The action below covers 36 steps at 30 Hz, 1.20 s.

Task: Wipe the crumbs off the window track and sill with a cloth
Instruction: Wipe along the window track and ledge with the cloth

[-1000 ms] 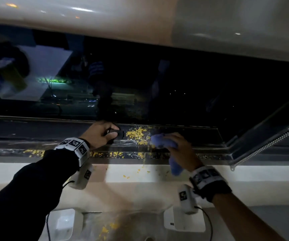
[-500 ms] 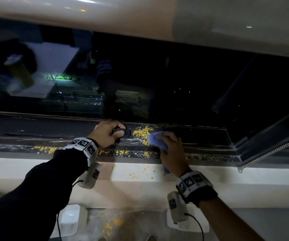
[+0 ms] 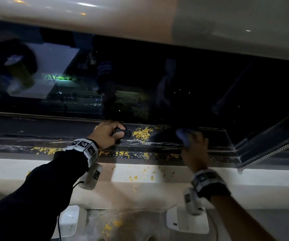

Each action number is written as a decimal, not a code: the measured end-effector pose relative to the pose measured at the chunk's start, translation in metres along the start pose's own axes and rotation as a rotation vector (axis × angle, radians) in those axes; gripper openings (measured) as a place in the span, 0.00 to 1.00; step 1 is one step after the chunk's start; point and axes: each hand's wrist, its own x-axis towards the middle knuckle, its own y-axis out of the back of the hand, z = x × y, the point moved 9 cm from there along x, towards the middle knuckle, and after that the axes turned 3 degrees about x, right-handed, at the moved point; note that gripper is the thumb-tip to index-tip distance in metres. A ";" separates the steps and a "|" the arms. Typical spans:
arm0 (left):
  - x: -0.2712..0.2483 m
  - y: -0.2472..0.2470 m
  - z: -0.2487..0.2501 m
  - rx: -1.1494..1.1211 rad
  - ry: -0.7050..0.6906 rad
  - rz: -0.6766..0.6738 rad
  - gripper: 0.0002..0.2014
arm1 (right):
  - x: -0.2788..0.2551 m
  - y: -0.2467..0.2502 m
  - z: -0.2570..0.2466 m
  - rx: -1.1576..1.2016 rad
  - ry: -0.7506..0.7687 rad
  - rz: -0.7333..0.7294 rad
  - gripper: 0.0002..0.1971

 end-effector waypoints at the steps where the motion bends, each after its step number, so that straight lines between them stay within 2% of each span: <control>1: 0.000 0.000 0.001 -0.004 -0.006 0.002 0.09 | -0.009 -0.010 -0.027 0.077 0.063 0.002 0.28; 3: 0.001 0.002 0.000 -0.015 -0.009 0.009 0.09 | -0.025 -0.016 -0.077 0.283 0.175 -0.046 0.26; 4: 0.001 0.002 0.000 -0.019 -0.009 0.007 0.09 | -0.028 -0.017 -0.085 0.406 0.220 -0.089 0.23; 6: 0.001 0.000 -0.001 -0.026 -0.009 0.003 0.09 | -0.023 0.001 -0.071 0.567 0.210 -0.133 0.17; 7: 0.002 -0.001 -0.002 -0.030 -0.012 0.005 0.09 | -0.017 0.016 -0.050 0.555 0.169 -0.103 0.15; 9: 0.000 -0.001 -0.003 -0.031 -0.018 0.012 0.09 | -0.001 0.051 0.008 0.366 0.061 0.092 0.17; 10: 0.000 -0.002 -0.004 -0.027 -0.014 0.011 0.09 | 0.008 0.063 0.042 0.232 -0.020 0.163 0.22; 11: 0.000 -0.002 -0.004 -0.019 -0.011 0.009 0.09 | 0.016 0.064 0.074 0.104 -0.125 0.163 0.27; 12: 0.000 -0.002 -0.003 -0.012 -0.005 0.006 0.10 | 0.021 0.059 0.096 0.010 -0.237 0.101 0.31; 14: 0.001 -0.002 -0.001 -0.005 0.002 0.003 0.10 | 0.023 0.036 0.111 -0.104 -0.360 -0.045 0.33; 15: 0.001 -0.001 -0.001 -0.006 0.006 0.000 0.09 | 0.020 0.025 0.099 -0.133 -0.351 -0.068 0.32; 18: 0.002 -0.001 -0.001 -0.019 0.032 -0.015 0.08 | 0.002 -0.005 0.007 -0.107 -0.090 -0.047 0.28; 20: 0.002 0.001 0.002 -0.016 0.031 -0.002 0.08 | -0.016 -0.017 -0.056 0.064 0.092 -0.024 0.28; 22: 0.002 0.003 0.003 -0.016 0.037 0.020 0.07 | -0.024 -0.016 -0.094 0.297 0.242 -0.080 0.24; 23: 0.002 0.004 0.003 -0.017 0.047 0.027 0.08 | -0.021 -0.013 -0.088 0.418 0.250 -0.117 0.21; 25: 0.001 0.004 0.002 -0.027 0.060 0.031 0.11 | -0.007 0.007 -0.053 0.538 0.143 -0.132 0.16; 27: -0.001 0.003 0.001 -0.025 0.057 0.036 0.14 | 0.010 0.039 0.008 0.417 -0.042 -0.009 0.14; 29: -0.001 0.003 0.002 -0.016 0.051 0.036 0.13 | 0.021 0.068 0.066 0.106 -0.194 0.140 0.15; 31: 0.000 0.003 0.003 -0.009 0.043 0.030 0.09 | 0.028 0.058 0.098 -0.099 -0.318 0.033 0.24; 33: 0.000 0.002 0.002 -0.012 0.037 0.031 0.10 | 0.027 0.028 0.102 -0.148 -0.342 -0.078 0.31; 34: 0.001 0.001 0.001 -0.016 0.037 0.028 0.12 | 0.021 0.013 0.087 -0.167 -0.291 -0.101 0.32; 36: 0.001 0.002 0.002 -0.033 0.037 0.024 0.12 | 0.006 -0.011 0.024 -0.143 -0.111 -0.090 0.31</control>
